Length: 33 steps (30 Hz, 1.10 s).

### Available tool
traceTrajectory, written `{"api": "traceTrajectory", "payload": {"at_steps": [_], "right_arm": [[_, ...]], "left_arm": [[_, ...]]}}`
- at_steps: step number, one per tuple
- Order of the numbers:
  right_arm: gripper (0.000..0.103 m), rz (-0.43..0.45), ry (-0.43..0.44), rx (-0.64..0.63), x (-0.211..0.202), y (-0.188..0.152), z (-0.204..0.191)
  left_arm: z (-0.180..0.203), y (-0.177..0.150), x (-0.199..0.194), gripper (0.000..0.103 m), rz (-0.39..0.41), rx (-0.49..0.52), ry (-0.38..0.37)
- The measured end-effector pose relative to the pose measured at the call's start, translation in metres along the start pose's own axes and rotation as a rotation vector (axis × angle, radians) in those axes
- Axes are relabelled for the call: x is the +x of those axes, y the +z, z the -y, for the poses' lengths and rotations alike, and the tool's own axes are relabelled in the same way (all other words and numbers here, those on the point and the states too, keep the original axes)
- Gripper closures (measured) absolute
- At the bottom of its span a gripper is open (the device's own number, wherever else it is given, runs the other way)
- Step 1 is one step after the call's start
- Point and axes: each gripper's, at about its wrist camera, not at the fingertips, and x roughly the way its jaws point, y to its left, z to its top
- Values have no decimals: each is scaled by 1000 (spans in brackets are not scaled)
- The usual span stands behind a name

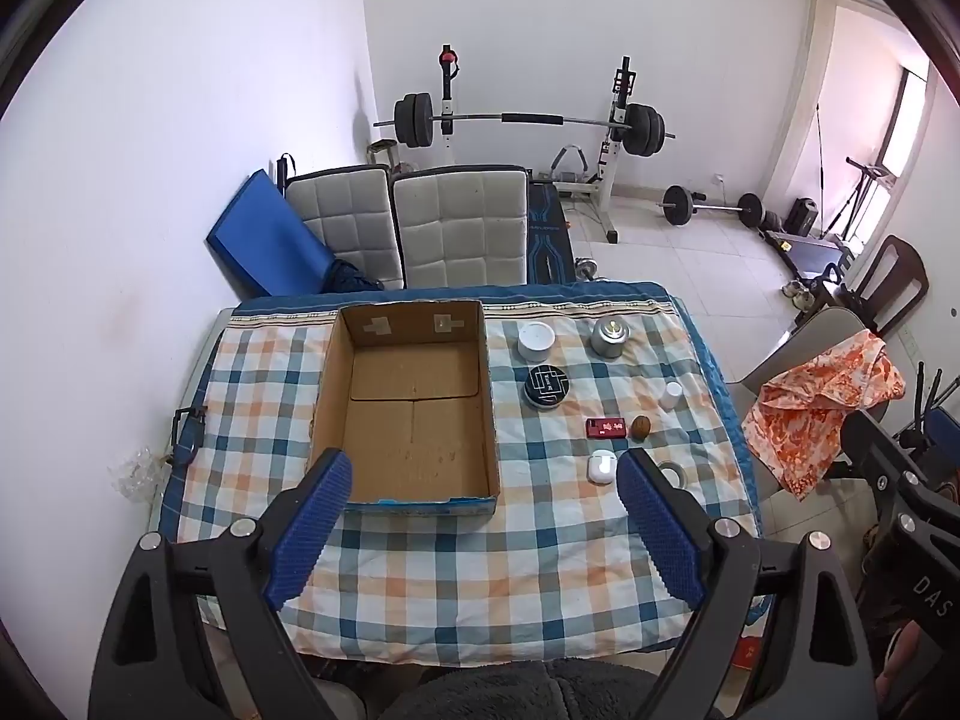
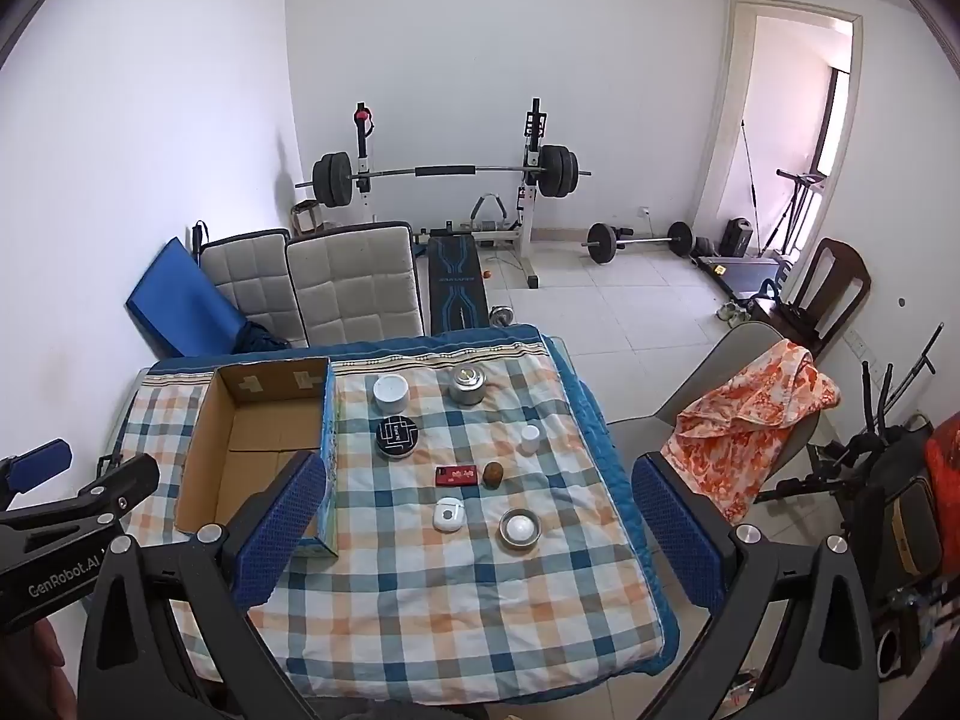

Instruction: Organize rigid objects

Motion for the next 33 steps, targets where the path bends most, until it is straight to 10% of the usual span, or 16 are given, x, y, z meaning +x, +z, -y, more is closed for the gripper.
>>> {"api": "traceTrajectory", "payload": {"at_steps": [33], "right_arm": [[0,5,-4,9,-10,3,7]], "left_arm": [[-1,-4,-4,13,0,-2,-5]]}}
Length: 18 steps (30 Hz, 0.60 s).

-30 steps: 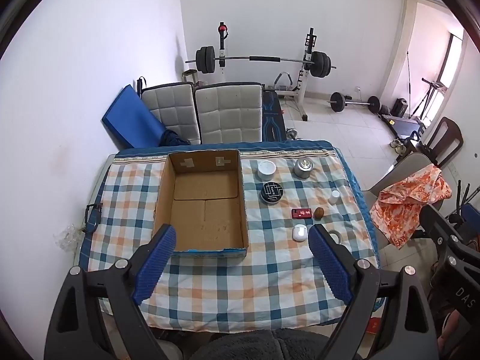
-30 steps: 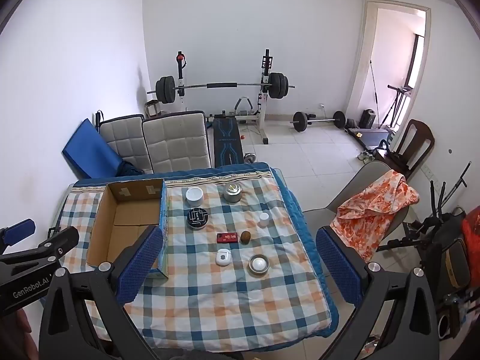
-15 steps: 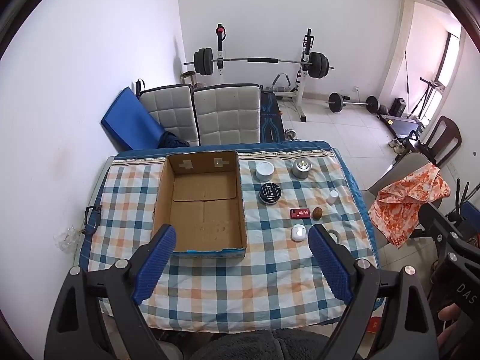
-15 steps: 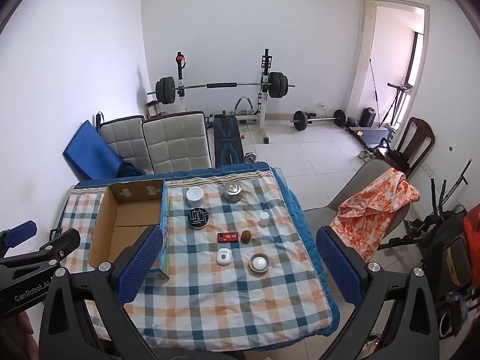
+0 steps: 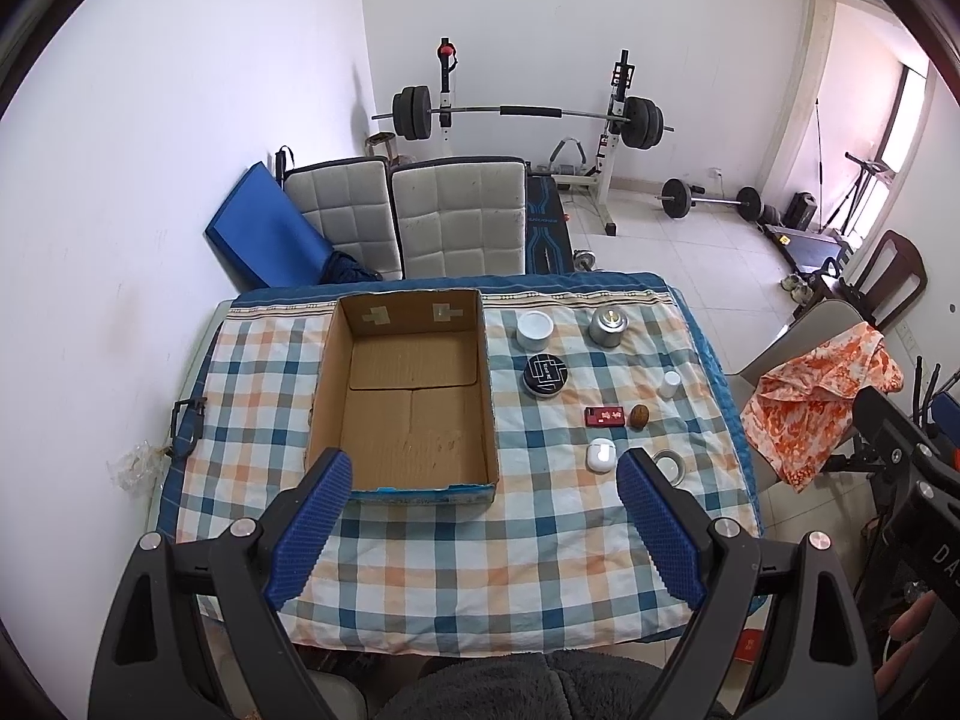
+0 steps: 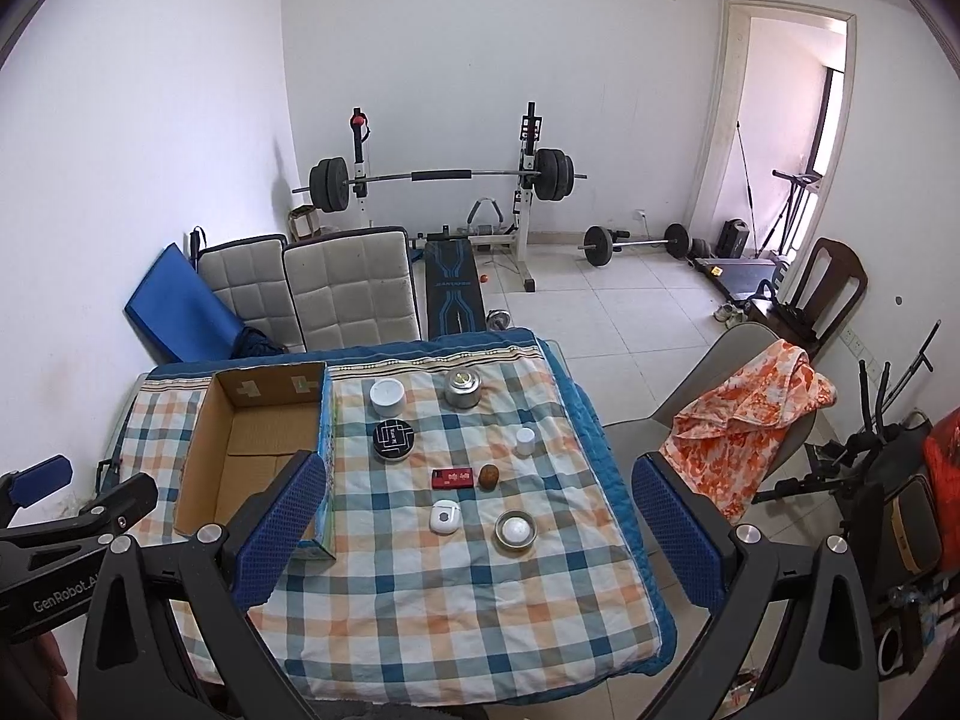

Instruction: Organize rigid objects

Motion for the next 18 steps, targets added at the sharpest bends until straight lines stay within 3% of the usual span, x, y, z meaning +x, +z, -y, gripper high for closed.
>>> {"api": "traceTrajectory", "payload": {"at_steps": [18], "right_arm": [[0,-2,1,0,1,0,-1]], "left_arm": [[-3,-3,5,13,-4,-15,-6]]}}
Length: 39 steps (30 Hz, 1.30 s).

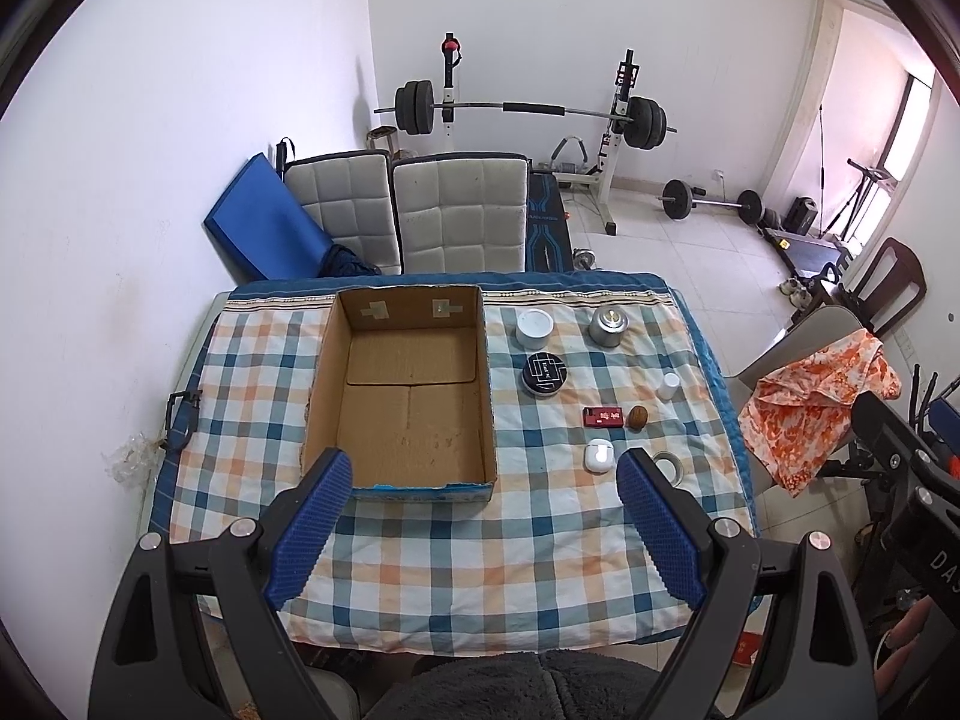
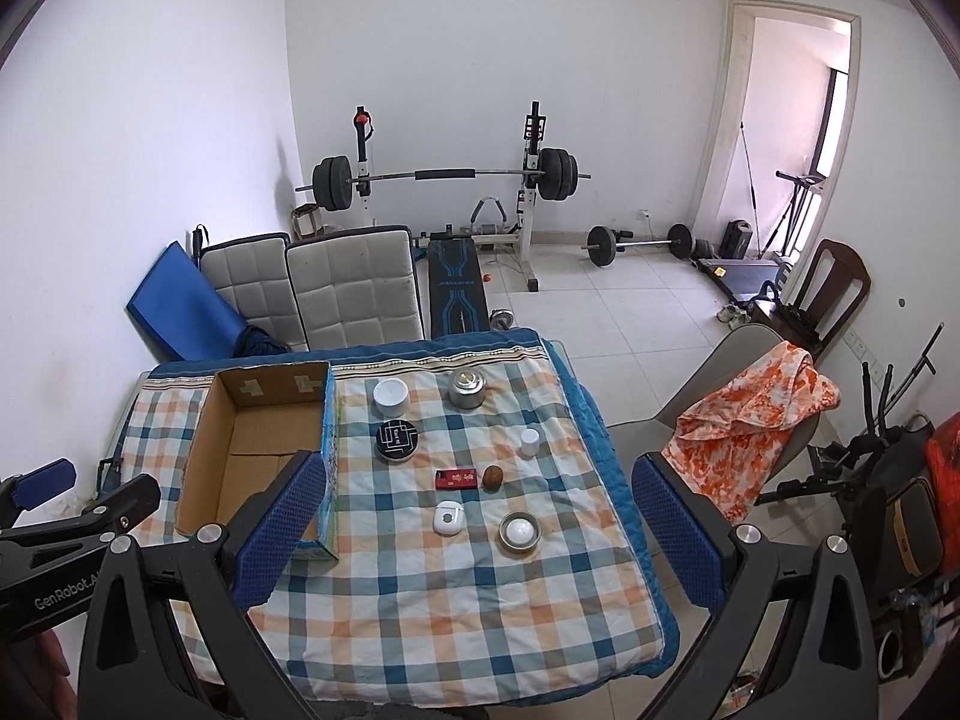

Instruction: Organize rigid objects

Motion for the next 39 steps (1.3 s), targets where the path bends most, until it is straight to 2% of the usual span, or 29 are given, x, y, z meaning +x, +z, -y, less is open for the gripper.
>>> {"api": "traceTrajectory", "payload": {"at_steps": [39], "right_arm": [[0,-25,-5,-11,19,-5,-7]], "left_arm": [[7,4,2,13,3,-3,-12]]}}
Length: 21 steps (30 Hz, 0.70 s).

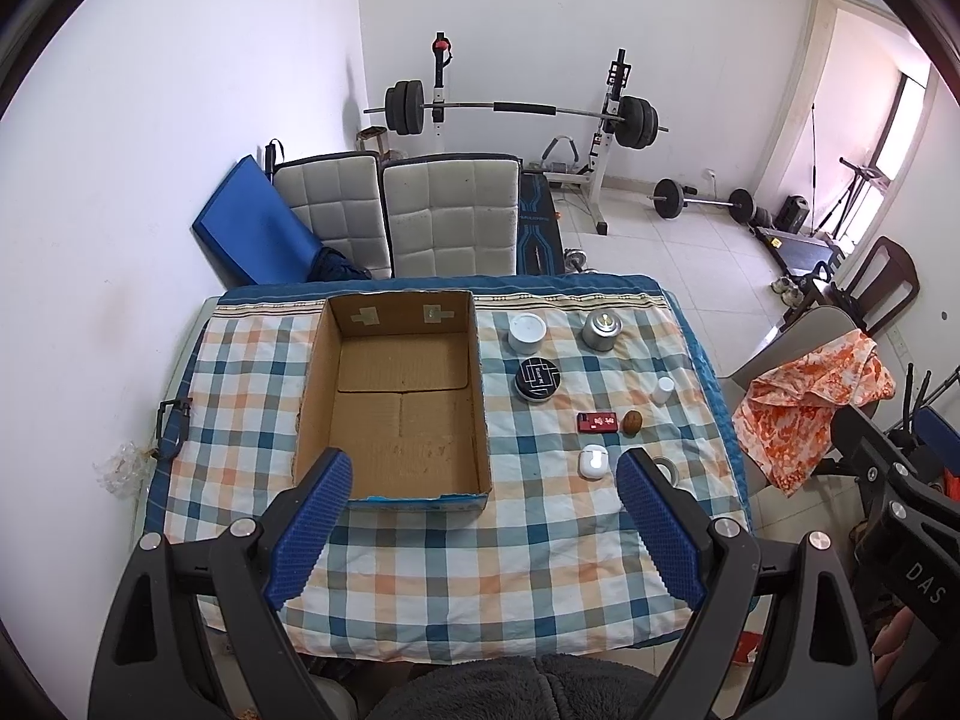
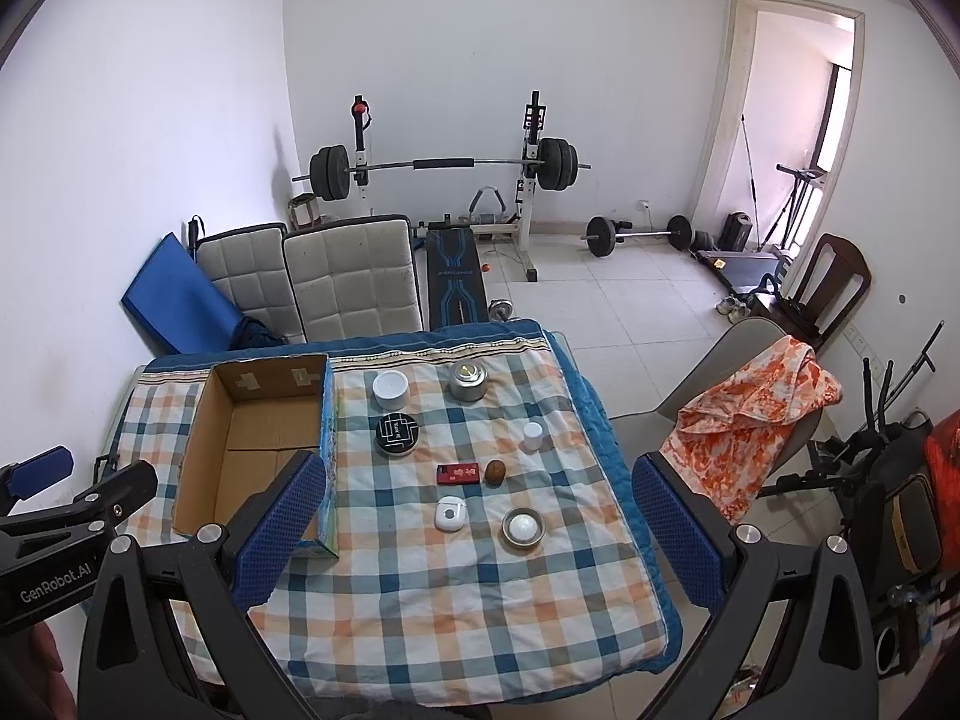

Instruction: Organize rigid objects

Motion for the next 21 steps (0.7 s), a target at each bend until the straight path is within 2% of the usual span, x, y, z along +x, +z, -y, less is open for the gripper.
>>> {"api": "traceTrajectory", "payload": {"at_steps": [11,15,21], "right_arm": [[0,-20,2,18,15,3,4],[0,-83,11,46,47,5,9],[0,-209,-3,84,127,8,15]], "left_arm": [[-2,7,9,13,1,-12,19],[-16,19,32,13,-13,-50,66],[-62,39,86,13,-82,-102,149]]}}
